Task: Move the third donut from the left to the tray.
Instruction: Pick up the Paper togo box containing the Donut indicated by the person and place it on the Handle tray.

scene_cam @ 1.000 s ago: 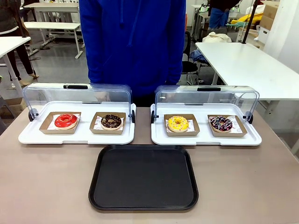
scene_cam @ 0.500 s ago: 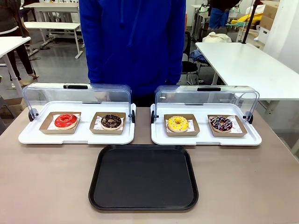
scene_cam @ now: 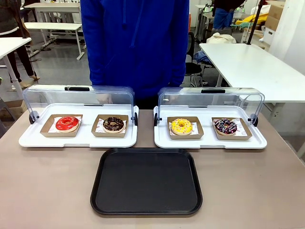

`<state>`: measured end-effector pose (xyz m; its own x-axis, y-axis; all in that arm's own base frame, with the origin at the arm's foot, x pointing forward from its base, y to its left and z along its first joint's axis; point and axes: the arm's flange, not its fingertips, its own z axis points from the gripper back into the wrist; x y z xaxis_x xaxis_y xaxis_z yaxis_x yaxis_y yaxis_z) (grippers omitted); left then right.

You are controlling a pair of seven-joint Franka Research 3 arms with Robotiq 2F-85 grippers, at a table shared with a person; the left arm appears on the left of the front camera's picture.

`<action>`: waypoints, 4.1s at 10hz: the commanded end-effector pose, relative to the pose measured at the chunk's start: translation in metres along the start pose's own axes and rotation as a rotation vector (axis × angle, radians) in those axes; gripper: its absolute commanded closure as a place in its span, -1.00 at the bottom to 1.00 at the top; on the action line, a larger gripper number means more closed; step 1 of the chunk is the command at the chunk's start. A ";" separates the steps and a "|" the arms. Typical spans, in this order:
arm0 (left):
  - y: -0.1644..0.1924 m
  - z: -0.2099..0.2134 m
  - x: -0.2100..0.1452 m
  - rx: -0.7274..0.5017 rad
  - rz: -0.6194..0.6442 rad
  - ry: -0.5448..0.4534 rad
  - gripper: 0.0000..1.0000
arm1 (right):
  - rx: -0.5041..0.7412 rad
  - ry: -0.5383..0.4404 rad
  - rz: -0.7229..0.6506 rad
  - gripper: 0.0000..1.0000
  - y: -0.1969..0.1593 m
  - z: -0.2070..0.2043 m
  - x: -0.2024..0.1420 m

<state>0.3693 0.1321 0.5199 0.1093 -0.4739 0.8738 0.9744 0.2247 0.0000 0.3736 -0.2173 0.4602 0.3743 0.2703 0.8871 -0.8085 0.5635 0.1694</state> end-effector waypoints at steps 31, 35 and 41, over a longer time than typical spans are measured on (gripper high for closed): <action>-0.001 0.002 0.002 -0.006 -0.011 0.002 -1.00 | 0.000 -0.031 0.006 -1.00 -0.002 -0.001 0.003; -0.001 0.002 0.002 -0.006 -0.011 0.002 -1.00 | 0.000 -0.031 0.006 -1.00 -0.002 -0.001 0.003; -0.001 0.002 0.002 -0.006 -0.011 0.002 -1.00 | 0.000 -0.031 0.006 -1.00 -0.002 -0.001 0.003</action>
<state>0.3693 0.1321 0.5199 0.1093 -0.4739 0.8738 0.9744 0.2247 0.0000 0.3736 -0.2173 0.4602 0.3744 0.2702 0.8870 -0.8085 0.5636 0.1695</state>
